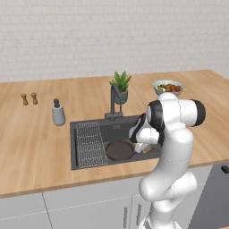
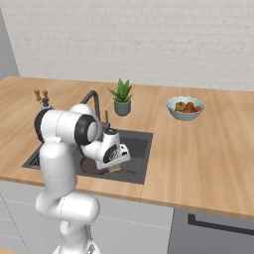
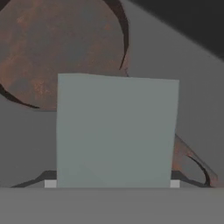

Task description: Pick the pan and sponge and place them into the sink. Then turn on the water.

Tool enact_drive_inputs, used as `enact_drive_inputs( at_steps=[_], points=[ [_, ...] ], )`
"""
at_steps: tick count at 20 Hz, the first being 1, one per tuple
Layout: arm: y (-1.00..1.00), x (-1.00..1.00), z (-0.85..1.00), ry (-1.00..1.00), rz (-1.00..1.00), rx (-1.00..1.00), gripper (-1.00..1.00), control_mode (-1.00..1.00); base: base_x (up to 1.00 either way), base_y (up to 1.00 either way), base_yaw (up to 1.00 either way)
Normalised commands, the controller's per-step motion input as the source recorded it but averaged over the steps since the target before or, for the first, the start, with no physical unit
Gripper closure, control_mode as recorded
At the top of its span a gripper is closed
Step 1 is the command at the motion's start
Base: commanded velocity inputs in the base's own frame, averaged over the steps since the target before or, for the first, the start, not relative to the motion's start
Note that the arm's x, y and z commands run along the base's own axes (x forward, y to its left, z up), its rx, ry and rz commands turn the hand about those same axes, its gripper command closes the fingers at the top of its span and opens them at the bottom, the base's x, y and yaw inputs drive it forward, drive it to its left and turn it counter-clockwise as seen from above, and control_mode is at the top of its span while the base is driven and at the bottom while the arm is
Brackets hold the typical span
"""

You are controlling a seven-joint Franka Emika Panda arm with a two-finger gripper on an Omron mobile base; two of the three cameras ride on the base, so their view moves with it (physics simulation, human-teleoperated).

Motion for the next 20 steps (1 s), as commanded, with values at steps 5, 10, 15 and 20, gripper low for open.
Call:
enact_drive_inputs(
  at_steps=[5, 10, 15, 20],
  points=[
    [0.0, 0.19, -0.3, 0.0, 0.0, 0.0, 1.0, -1.0, 0.0, 0.0, 0.0],
    [0.0, 0.04, -0.04, 0.04, 0.0, 0.0, 1.0, -1.0, 0.0, 0.0, 0.0],
    [0.0, 0.01, 0.0, 0.07, 0.0, 0.0, -1.0, -1.0, 0.0, 0.0, 0.0],
    [0.0, 0.07, 0.0, 0.02, 0.0, 0.01, -1.0, -1.0, 0.0, 0.0, 0.0]
  ],
)
